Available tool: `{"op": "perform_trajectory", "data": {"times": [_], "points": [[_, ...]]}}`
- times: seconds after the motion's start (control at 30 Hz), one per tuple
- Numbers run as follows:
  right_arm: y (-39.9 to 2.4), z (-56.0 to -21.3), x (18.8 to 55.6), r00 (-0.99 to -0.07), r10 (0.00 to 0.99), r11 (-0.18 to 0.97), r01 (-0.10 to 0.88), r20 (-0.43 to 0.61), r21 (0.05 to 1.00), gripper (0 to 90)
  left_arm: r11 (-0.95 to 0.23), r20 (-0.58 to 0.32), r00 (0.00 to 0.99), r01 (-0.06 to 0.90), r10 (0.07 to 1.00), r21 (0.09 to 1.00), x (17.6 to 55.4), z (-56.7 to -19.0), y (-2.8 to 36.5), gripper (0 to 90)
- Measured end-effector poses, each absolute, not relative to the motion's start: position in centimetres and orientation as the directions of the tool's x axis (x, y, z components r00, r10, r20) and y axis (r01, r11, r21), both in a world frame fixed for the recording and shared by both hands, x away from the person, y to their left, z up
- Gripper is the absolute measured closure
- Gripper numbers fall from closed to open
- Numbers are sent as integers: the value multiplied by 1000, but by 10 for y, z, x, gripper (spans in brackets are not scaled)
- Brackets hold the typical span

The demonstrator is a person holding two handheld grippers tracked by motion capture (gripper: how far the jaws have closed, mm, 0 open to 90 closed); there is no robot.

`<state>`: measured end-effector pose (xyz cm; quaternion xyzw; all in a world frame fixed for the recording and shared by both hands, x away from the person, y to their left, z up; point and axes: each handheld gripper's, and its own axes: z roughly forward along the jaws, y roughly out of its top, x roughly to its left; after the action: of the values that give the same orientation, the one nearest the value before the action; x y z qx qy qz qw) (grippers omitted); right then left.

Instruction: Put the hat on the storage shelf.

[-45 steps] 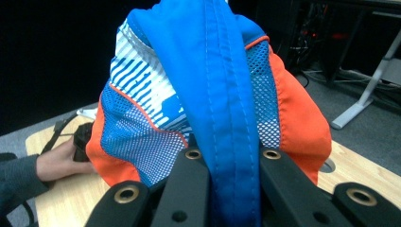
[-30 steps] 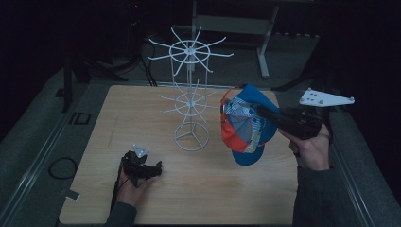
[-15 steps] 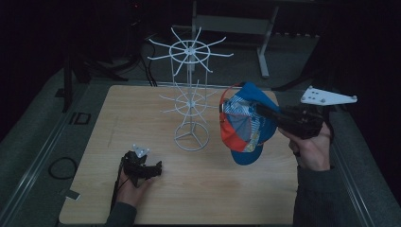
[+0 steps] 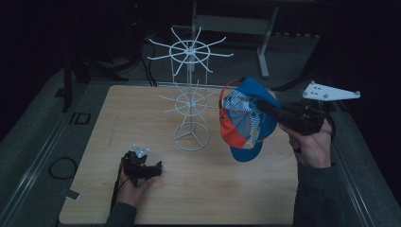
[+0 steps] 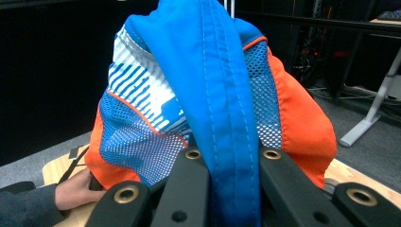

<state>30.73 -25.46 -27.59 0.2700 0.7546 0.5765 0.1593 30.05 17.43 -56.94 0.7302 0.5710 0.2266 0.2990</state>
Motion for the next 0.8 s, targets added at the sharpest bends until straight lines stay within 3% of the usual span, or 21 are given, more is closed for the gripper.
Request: {"op": "perform_trajectory", "data": {"times": [0.8], "points": [[-241, -257, 310, -831, 550, 147, 190, 80, 971, 879, -171, -9, 246, 699, 969, 695, 300, -569, 174, 48]]}}
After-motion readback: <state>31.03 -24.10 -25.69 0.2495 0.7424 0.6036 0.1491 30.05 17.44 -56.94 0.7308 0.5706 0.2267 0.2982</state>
